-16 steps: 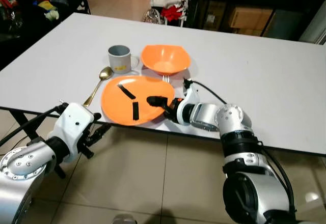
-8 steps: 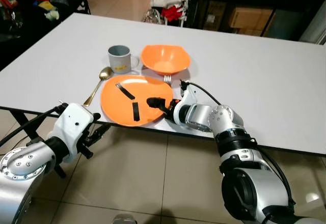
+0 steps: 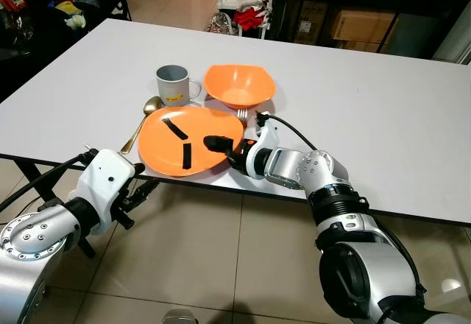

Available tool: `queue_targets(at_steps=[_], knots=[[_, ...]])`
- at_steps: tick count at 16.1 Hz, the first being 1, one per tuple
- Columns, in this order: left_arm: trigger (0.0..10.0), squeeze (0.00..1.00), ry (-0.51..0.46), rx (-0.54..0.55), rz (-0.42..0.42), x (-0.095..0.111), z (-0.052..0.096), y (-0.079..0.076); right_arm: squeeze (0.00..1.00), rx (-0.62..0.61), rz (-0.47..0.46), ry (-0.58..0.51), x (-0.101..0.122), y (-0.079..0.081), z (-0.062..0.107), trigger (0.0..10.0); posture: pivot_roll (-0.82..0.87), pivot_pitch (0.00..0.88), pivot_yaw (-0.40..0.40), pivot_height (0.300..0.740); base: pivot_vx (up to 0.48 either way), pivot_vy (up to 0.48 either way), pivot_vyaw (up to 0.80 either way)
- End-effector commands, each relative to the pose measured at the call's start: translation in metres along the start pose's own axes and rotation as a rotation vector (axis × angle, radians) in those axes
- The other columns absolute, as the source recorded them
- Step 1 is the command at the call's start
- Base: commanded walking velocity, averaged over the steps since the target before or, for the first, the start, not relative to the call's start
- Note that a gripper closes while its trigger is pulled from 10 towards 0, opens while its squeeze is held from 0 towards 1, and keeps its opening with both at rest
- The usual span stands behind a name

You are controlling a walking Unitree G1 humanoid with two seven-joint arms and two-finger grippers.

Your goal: Setting the table

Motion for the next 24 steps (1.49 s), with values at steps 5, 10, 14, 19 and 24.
queue_targets(at_steps=[5, 10, 14, 19, 24], knots=[[10.0, 0.0, -0.029, -0.005, -0.007, 0.005, -0.005, -0.002, 1.0, 0.067, 0.077, 0.003, 0.002, 0.012, 0.014, 10.0, 0.25, 0.0, -0.038, 0.74, 0.0, 0.0, 0.0], [10.0, 0.0, -0.052, -0.017, 0.025, 0.005, -0.012, -0.01, 1.0, 0.064, 0.089, -0.013, 0.001, 0.004, 0.039, 10.0, 0.23, 0.0, -0.035, 0.74, 0.0, 0.0, 0.0], [10.0, 0.0, -0.101, 0.045, 0.047, 0.01, -0.02, -0.008, 1.0, 0.019, 0.173, -0.108, 0.002, -0.004, 0.062, 10.0, 0.21, 0.0, -0.03, 0.74, 0.0, 0.0, 0.0], [10.0, 0.0, -0.234, 0.352, 0.172, 0.026, -0.026, 0.002, 0.0, -0.338, 0.675, -0.481, 0.019, -0.019, 0.133, 10.0, 0.18, 0.0, -0.027, 0.74, 0.0, 0.0, 0.0], [10.0, 0.0, -0.247, 0.311, 0.206, 0.026, -0.036, -0.018, 0.0, -0.448, 0.772, -0.567, 0.002, -0.022, 0.154, 10.0, 0.13, 0.0, 0.006, 0.74, 0.0, 0.0, 0.48]])
Point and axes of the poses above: a point about 5 cm out from each wrist's last joint towards the gripper, its own z axis pointing back from the gripper into the wrist, its own x axis along the axis of the wrist's last joint, y = z × x, the point moved 3 cm from there along -z, pointing out of the wrist towards the gripper, and after that the axes turned 7 degrees about z, right-handed, at the moved point
